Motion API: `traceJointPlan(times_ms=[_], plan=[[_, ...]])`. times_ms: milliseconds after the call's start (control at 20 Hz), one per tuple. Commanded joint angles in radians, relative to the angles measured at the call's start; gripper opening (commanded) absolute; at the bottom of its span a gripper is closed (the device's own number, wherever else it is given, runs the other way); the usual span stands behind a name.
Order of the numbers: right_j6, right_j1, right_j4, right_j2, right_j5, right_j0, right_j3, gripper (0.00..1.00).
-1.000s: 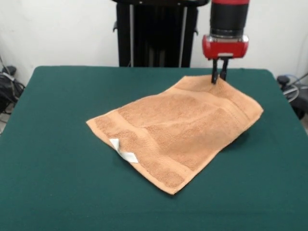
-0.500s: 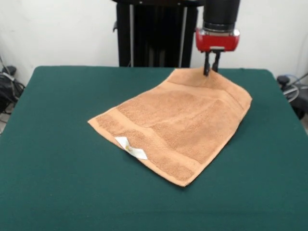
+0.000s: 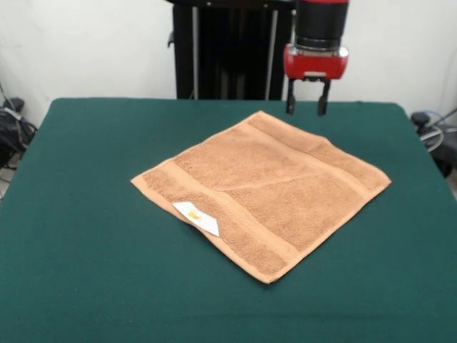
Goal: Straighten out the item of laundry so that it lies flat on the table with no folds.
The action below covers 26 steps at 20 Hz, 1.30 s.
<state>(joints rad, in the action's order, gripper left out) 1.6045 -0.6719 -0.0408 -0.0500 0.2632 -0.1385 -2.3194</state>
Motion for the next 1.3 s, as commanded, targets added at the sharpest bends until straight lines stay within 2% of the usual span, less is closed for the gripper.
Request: traceJointPlan(times_ms=[50,400,750,900,1300], plan=[[0.300,0.006,-0.054,-0.057,0.008,0.004,-0.025,1.00],[0.269,-0.068,-0.080,-0.046,-0.080,0.007,-0.026,1.00],[0.198,-0.184,-0.129,0.026,-0.276,0.051,0.028,1.00],[0.182,-0.196,-0.131,0.057,-0.308,0.068,0.051,1.00],[0.151,-0.179,-0.072,0.051,-0.313,0.012,0.093,1.00]])
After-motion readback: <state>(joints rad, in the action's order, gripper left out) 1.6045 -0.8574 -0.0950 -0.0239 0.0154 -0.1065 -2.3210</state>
